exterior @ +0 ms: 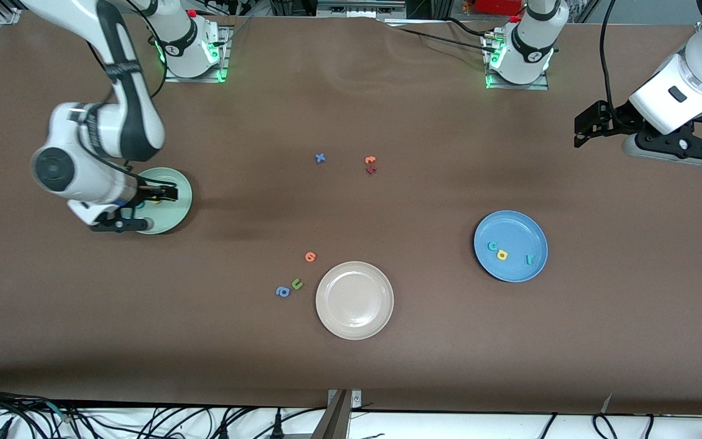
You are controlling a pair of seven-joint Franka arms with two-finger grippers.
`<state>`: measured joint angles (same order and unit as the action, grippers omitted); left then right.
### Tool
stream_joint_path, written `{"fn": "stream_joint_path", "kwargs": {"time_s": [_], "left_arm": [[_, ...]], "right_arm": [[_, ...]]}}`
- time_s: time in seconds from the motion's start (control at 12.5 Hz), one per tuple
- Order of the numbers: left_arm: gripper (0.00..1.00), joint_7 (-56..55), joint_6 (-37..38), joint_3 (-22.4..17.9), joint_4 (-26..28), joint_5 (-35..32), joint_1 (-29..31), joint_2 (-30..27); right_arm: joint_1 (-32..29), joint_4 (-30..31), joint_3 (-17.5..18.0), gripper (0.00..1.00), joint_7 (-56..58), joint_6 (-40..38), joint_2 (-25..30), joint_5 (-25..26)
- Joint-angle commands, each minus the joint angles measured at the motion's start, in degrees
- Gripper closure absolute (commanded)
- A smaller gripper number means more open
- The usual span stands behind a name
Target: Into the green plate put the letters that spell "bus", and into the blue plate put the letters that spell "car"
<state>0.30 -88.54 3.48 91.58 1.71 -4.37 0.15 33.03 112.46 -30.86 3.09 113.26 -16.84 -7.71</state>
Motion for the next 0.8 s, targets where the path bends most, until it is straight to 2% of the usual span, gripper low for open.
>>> {"fn": "stream_joint_path", "kwargs": {"time_s": [0.0, 0.24, 0.32, 0.56, 0.72], "left_arm": [[0.0, -0.9, 1.1, 0.1, -2.0, -1.4, -0.4, 0.9], [0.0, -0.8, 1.1, 0.1, -2.1, -1.4, -0.4, 1.0], [0.0, -0.8, 1.1, 0.1, -2.2, -1.4, -0.4, 1.3], [0.0, -0.9, 1.1, 0.1, -2.3, -1.4, -0.4, 1.4], [0.0, -0.8, 1.1, 0.1, -2.2, -1.4, -0.4, 1.4]], "right_arm": [[-0.2, -11.0, -1.9, 0.02, -0.8, -12.7, -0.1, -1.0], [-0.2, -23.1, -4.4, 0.02, -0.9, -25.5, -0.1, -0.6], [-0.2, -26.5, -4.9, 0.02, -1.9, -27.5, -0.1, -0.4], [0.1, -29.0, -4.8, 0.0, -4.2, -27.6, -0.2, 1.9], [-1.1, -29.1, -3.8, 0.0, -4.6, -26.9, -0.3, 1.6]]}}
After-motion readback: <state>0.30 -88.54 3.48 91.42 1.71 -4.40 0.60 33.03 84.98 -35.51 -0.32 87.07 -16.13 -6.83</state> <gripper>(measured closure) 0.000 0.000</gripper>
